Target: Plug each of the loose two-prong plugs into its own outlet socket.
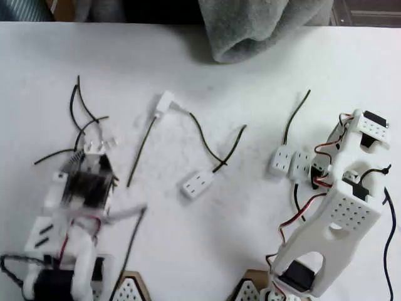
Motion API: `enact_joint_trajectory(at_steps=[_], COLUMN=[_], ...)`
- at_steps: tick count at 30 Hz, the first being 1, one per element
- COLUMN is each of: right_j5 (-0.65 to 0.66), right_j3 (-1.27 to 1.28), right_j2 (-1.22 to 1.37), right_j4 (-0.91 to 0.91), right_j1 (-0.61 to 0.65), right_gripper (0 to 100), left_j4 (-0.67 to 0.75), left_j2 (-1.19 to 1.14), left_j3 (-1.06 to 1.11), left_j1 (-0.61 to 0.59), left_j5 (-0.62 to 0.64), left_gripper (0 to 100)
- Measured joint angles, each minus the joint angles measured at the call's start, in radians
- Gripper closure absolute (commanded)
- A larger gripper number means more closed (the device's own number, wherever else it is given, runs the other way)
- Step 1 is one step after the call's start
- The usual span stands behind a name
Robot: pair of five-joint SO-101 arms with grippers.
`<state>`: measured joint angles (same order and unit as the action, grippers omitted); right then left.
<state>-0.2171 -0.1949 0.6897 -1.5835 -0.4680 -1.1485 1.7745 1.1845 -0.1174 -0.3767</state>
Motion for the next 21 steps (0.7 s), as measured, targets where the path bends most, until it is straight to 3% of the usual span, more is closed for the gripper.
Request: enact_joint_trajectory(at_steps=[6, 9, 13, 16, 21], right_j5=[0.000, 0.000, 0.000, 0.000, 0.000], right_j3=[0.000, 0.000, 0.000, -0.012, -0.061], right_j2=[0.000, 0.000, 0.000, 0.002, -0.055], right_j4=[0.000, 0.000, 0.000, -0.012, -0.115], right_j1=[0.000, 0.000, 0.005, 0.029, 0.120], right_gripper=[68.3, 68.3, 68.3, 68.3, 68.3], left_j4=[0.121, 0.232, 0.348, 0.405, 0.434], left_j2=[0.034, 0.031, 0.034, 0.021, 0.038], left_j3=[-0.011, -0.011, -0.002, 0.008, 0.021], left_j1=[0.170, 0.250, 0.367, 0.445, 0.534], left_j5=[0.367, 0.466, 0.479, 0.414, 0.364], left_gripper=[98, 98, 98, 98, 98])
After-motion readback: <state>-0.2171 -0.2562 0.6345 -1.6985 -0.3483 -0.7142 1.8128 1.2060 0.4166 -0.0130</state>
